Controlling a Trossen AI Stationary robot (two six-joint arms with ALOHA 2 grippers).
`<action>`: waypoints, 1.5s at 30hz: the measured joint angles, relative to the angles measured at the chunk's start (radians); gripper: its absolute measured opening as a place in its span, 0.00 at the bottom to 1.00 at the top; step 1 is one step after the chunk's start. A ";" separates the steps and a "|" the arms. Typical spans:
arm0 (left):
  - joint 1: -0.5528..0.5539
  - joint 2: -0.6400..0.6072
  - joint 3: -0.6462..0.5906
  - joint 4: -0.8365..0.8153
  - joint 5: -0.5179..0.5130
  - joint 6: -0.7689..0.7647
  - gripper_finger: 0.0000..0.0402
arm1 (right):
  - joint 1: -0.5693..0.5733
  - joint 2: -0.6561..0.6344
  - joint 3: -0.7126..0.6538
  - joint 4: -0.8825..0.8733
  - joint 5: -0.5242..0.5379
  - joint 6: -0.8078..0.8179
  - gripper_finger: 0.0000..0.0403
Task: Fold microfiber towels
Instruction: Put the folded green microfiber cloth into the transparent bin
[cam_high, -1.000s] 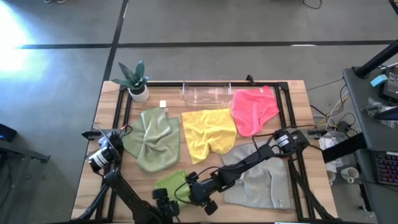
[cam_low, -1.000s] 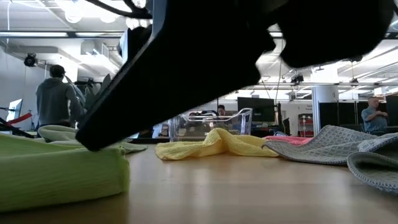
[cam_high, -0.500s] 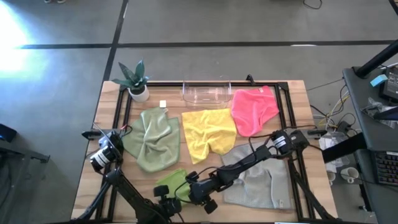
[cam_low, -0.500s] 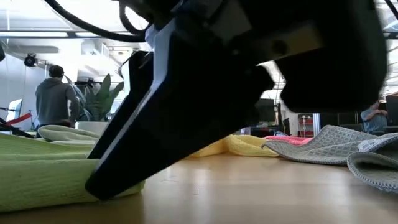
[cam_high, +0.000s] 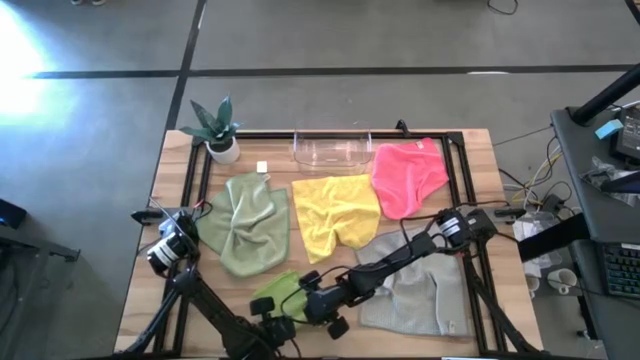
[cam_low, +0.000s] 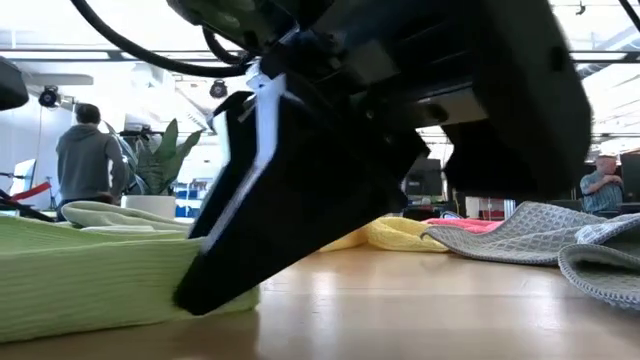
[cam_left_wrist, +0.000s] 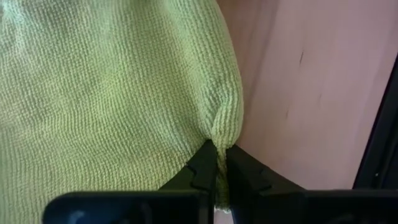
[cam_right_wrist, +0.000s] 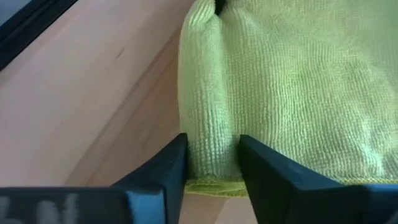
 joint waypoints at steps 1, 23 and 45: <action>0.002 0.000 0.000 0.005 0.000 0.000 0.02 | 0.000 0.000 0.000 -0.003 -0.010 0.004 0.30; 0.053 -0.098 -0.002 0.003 0.046 0.105 0.02 | 0.018 -0.071 -0.001 -0.123 -0.080 0.231 0.02; 0.240 -0.315 -0.002 -0.088 0.120 0.669 0.02 | 0.040 -0.244 0.152 -0.497 0.102 0.488 0.02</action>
